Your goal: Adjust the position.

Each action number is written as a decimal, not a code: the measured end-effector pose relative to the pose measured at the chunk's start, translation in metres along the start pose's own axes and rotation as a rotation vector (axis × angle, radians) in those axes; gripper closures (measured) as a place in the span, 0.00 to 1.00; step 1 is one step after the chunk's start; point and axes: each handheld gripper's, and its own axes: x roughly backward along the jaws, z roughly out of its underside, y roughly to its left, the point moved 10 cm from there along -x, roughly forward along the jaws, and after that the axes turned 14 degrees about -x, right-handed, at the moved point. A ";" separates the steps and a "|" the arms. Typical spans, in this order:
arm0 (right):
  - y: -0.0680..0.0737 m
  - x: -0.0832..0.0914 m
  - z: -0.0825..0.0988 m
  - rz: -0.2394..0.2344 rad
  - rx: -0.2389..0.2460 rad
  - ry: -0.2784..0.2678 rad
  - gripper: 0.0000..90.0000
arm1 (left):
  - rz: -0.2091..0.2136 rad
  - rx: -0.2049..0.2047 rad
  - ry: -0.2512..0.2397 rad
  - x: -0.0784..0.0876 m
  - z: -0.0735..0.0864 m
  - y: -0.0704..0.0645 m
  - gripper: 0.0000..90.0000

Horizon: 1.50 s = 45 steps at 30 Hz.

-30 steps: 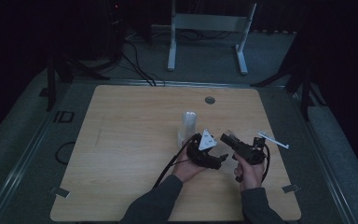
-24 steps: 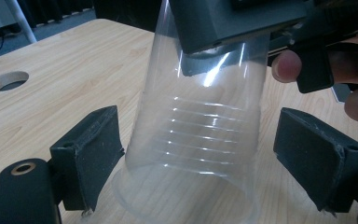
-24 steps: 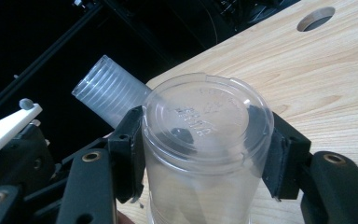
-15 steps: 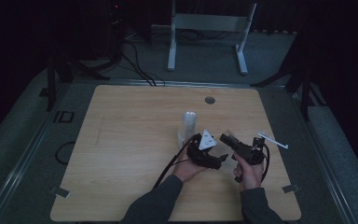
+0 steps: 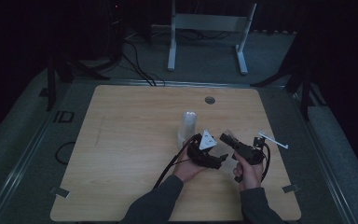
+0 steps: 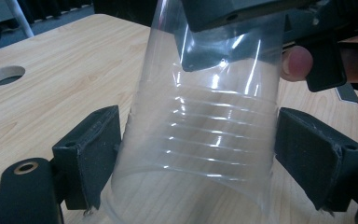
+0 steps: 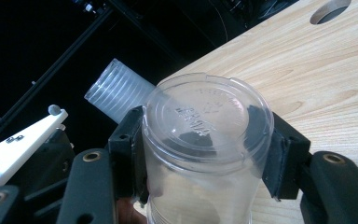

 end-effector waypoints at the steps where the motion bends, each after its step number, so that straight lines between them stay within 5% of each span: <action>1: 0.000 0.000 0.000 -0.001 -0.002 0.000 0.46 | -0.001 -0.001 -0.001 0.000 0.000 0.000 0.17; 27: -0.003 0.000 0.000 0.009 -0.012 0.006 0.41 | -0.005 -0.013 -0.002 0.001 0.001 -0.002 0.31; 32: -0.002 0.001 0.000 0.014 0.008 0.008 0.34 | -0.011 -0.016 -0.001 0.001 0.001 -0.002 0.31; 45: 0.001 0.001 0.004 0.017 0.052 0.038 0.34 | -0.018 -0.013 0.012 0.002 0.004 0.001 0.32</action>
